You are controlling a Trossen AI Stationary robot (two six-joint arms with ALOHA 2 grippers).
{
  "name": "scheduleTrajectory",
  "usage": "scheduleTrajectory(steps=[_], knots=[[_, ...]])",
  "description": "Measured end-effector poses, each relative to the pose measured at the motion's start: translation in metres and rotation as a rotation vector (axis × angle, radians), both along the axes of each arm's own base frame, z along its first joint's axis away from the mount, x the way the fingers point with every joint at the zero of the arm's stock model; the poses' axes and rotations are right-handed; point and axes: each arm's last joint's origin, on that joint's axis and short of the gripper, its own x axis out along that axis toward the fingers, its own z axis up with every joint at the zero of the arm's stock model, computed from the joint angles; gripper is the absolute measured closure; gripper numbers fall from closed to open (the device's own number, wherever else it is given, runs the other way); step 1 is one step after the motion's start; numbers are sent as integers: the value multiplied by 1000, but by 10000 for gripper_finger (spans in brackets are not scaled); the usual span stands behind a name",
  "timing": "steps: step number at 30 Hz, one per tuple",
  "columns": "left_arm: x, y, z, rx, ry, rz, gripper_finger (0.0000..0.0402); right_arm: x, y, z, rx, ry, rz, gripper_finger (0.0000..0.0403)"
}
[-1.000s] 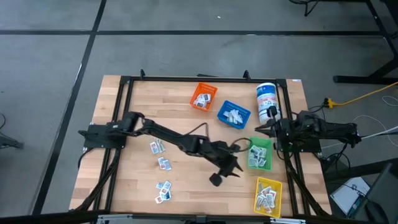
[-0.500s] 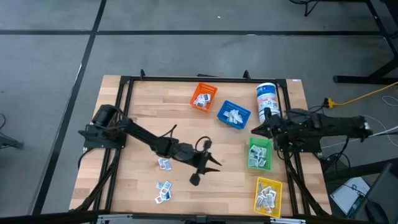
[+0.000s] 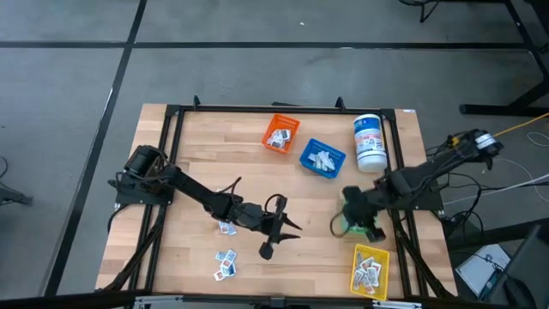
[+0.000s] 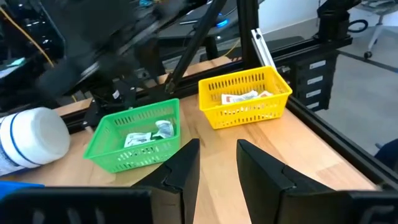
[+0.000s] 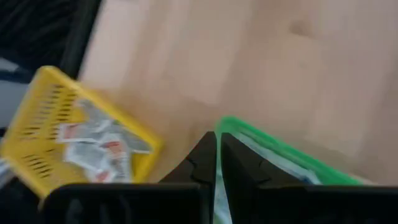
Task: Pick & Place First Aid Supplies
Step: Adjust the baskets on the table
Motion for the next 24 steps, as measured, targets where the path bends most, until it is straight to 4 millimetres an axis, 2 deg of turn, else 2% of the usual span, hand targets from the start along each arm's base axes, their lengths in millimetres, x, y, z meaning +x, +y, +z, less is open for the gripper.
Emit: scheduleTrajectory(steps=[5, 9, 12, 17, 24], knots=[[0, 0, 0, 1, -1, 6, 302, 2, 43, 18, 35, -24, 79, 377], [-1, 1, 4, 1, -7, 6, 301, -7, 75, 15, 22, -3, 164, 377], [-3, 1, 12, 0, -26, 6, 298, -13, 92, 12, 32, 39, 142, 377], [-8, 3, 21, 0, -25, 8, 299, -17, 113, -5, -2, 101, 107, 377], [-13, 7, 34, 10, -36, 70, 301, -7, 121, -36, -108, 200, 92, 377]])
